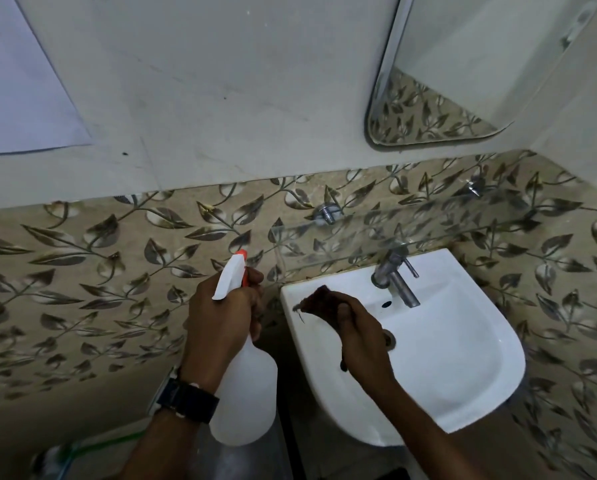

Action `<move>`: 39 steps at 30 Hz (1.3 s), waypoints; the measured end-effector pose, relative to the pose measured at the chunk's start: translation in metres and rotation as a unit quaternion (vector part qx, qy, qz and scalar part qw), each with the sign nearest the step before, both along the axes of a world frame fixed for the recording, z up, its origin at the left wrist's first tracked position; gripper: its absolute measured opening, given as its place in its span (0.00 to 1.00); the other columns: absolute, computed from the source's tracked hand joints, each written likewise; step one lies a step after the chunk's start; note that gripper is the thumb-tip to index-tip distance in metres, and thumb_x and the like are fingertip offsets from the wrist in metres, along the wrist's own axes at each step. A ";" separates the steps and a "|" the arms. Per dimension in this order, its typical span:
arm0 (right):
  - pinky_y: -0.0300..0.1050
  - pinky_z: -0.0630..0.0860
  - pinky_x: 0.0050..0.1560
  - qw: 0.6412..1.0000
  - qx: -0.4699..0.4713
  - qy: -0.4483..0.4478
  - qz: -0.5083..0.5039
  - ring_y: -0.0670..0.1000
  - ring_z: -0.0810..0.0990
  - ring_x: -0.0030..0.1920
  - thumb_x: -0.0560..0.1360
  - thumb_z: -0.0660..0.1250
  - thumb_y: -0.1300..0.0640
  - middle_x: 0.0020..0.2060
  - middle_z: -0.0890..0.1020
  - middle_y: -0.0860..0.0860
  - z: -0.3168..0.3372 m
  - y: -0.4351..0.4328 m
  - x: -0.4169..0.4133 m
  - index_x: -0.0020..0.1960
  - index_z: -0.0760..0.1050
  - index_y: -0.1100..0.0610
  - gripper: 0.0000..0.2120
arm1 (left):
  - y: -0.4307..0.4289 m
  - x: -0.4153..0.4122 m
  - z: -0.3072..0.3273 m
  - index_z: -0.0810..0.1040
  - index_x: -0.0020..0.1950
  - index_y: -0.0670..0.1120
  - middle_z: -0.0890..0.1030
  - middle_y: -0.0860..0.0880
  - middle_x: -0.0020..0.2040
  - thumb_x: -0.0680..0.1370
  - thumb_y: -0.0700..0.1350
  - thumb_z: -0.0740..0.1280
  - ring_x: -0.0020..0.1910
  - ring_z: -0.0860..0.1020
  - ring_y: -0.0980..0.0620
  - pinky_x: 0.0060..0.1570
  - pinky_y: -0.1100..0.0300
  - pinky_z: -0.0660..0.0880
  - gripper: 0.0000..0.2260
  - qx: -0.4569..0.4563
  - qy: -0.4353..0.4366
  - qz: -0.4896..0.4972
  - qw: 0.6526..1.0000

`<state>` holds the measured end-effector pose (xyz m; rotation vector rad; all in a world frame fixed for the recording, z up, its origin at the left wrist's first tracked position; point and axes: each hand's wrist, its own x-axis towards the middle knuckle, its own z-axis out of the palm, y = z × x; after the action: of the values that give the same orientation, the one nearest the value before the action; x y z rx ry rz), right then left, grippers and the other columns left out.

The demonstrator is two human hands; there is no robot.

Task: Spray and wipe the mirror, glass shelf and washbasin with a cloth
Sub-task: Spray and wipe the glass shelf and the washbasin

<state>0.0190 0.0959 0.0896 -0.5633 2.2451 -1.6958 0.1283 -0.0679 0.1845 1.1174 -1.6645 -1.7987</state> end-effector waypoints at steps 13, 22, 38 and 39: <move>0.60 0.75 0.61 0.738 -0.396 -0.534 -0.110 0.65 0.78 0.62 0.85 0.54 0.51 0.67 0.78 0.65 0.027 -0.088 -0.028 0.68 0.75 0.64 0.22 | 0.012 -0.015 0.011 0.81 0.44 0.35 0.76 0.34 0.34 0.69 0.27 0.62 0.24 0.70 0.44 0.24 0.57 0.68 0.11 -0.030 -0.005 -0.028 0.999; 0.61 0.75 0.64 0.663 -0.516 -0.535 -0.088 0.64 0.80 0.58 0.84 0.47 0.39 0.59 0.82 0.64 0.020 -0.081 -0.072 0.71 0.73 0.63 0.32 | 0.008 -0.020 0.011 0.84 0.42 0.42 0.81 0.38 0.36 0.71 0.27 0.62 0.25 0.73 0.44 0.30 0.52 0.72 0.14 -0.023 -0.004 -0.011 1.000; 0.65 0.70 0.65 0.725 -0.506 -0.439 -0.158 0.68 0.73 0.68 0.77 0.45 0.27 0.71 0.72 0.68 0.014 0.034 -0.195 0.75 0.64 0.67 0.48 | 0.047 -0.083 0.019 0.84 0.30 0.66 0.83 0.51 0.33 0.70 0.25 0.61 0.23 0.75 0.54 0.26 0.58 0.69 0.34 0.029 0.034 -0.064 0.997; 0.65 0.70 0.64 0.718 -0.516 -0.437 -0.164 0.67 0.74 0.66 0.78 0.46 0.27 0.69 0.73 0.67 0.016 0.040 -0.201 0.74 0.65 0.67 0.47 | 0.049 -0.086 0.019 0.84 0.30 0.66 0.83 0.50 0.34 0.70 0.27 0.62 0.23 0.75 0.52 0.25 0.58 0.69 0.32 0.030 0.034 -0.062 0.997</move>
<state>-0.1824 0.1362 0.1056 0.4736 0.6205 -2.5396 0.0422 -0.0192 0.2034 0.9856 -1.6833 -1.9532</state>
